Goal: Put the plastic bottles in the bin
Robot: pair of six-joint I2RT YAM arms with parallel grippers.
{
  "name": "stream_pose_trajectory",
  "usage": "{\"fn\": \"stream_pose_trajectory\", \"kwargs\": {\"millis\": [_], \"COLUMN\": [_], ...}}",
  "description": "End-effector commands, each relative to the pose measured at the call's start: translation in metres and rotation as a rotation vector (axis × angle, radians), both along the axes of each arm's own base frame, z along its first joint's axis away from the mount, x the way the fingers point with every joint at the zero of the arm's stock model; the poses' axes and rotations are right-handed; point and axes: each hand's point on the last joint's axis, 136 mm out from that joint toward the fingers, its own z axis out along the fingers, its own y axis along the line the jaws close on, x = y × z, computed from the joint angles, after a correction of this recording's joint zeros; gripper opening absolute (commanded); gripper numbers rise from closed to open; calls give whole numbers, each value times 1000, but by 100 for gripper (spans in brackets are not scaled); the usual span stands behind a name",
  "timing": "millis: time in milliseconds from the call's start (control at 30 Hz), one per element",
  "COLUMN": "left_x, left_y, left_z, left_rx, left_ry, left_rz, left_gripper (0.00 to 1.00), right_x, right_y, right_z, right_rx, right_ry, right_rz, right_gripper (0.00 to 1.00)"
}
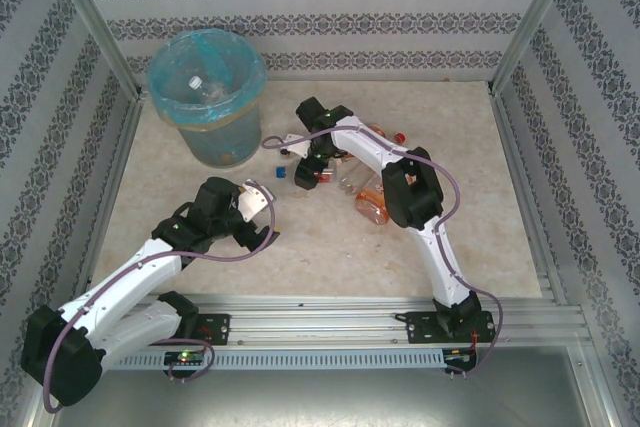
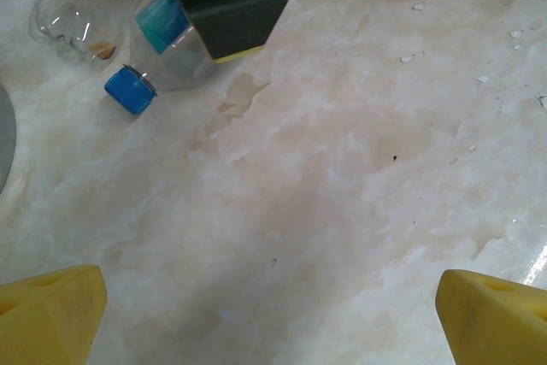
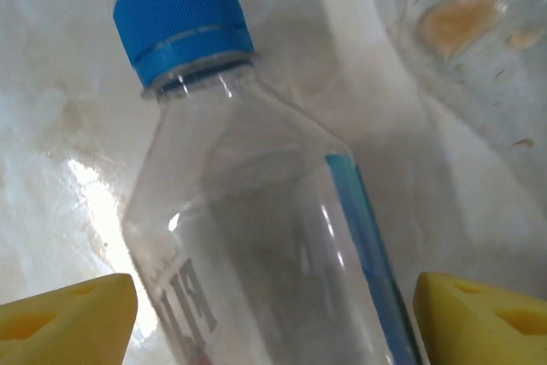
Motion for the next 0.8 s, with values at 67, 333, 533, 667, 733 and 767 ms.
{"fn": "stream_pose_trajectory", "kwargs": {"millis": [67,333,533,667,733,767], "left_x": [1,4,7,8,10,10], "left_y": [1,3,4,5,6,7], "left_z": [2,3,4,5,9,9], "left_rx": [19,23,18,18,16,17], "left_ry": [-13,-16,-17,-21,-31,-35], "left_rz": [-2,16,25,34,40,42], "left_gripper": [100,100,100,100,100,100], "right_x": [-6,-11,-13,-15,-15,-15], "right_y": [-14,-21,-30,-32,-32,-32], "right_z": [-7,-17,-24,-17,-8,-4], "right_rx": [-55,-86,-123,-128,-116,-109], "right_ry": [25,34,42,36,17,8], "right_rz": [17,17,8,0,-6,-10], "right_gripper": [81,78,69,61,60,59]}}
